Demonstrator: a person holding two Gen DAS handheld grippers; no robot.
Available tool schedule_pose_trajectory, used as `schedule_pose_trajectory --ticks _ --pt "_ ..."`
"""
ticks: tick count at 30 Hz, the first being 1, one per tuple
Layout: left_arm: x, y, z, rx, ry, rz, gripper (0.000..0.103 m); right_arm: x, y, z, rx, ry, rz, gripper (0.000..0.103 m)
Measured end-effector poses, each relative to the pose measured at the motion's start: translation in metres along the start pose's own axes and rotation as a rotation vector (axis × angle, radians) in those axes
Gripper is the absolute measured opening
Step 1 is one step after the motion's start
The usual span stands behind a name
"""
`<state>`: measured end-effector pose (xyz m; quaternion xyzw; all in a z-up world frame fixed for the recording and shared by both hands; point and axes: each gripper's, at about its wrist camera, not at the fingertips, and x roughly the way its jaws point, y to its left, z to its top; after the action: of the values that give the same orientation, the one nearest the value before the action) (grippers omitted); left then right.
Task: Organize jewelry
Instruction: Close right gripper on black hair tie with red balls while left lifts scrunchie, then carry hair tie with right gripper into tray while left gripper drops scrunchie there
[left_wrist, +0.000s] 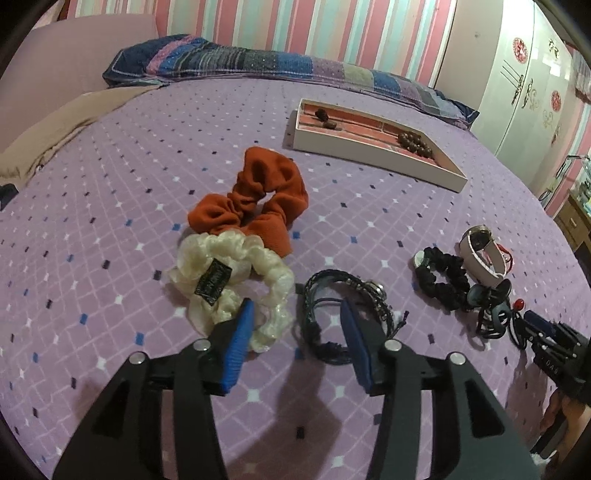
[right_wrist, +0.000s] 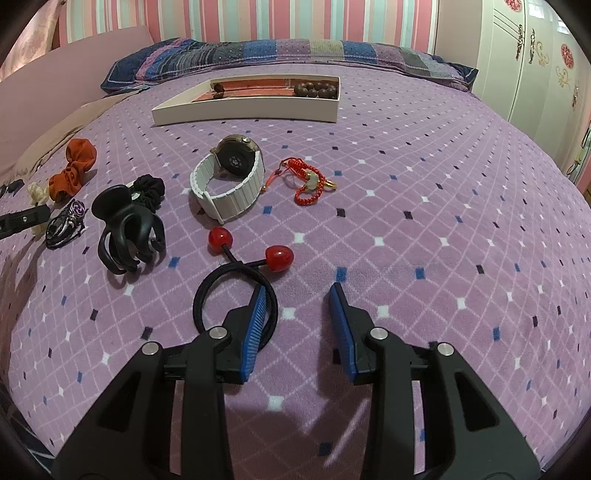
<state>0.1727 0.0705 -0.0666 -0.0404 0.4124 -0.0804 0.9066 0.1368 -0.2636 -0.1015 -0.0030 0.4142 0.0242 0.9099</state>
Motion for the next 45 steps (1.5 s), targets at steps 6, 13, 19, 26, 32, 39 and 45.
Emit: schedule_pose_trajectory --ticks 6,13,19,26,32,39,45 --pt "0.007 0.01 0.0 -0.027 0.025 0.016 0.03 0.0 0.0 0.0 0.0 0.0 0.0 0.035" --pt "0.008 0.013 0.0 -0.022 0.038 0.024 0.01 -0.001 0.0 0.001 -0.004 -0.001 0.008 0.007" --pt "-0.001 0.012 0.001 -0.005 0.012 0.034 0.007 -0.007 -0.005 0.004 0.011 -0.015 0.034 0.004" --pt "-0.02 0.004 0.017 0.001 -0.028 0.007 0.007 -0.026 -0.011 0.022 0.019 -0.074 0.035 0.004" --pt "-0.034 -0.013 0.047 0.035 -0.069 -0.016 0.006 -0.031 -0.018 0.05 0.012 -0.118 0.025 0.004" --pt "-0.017 -0.037 0.096 0.077 -0.092 -0.046 0.006 -0.015 -0.025 0.105 0.011 -0.163 0.012 0.004" --pt "0.025 -0.058 0.158 0.07 -0.073 -0.1 0.006 0.014 -0.023 0.174 -0.003 -0.191 0.002 0.004"
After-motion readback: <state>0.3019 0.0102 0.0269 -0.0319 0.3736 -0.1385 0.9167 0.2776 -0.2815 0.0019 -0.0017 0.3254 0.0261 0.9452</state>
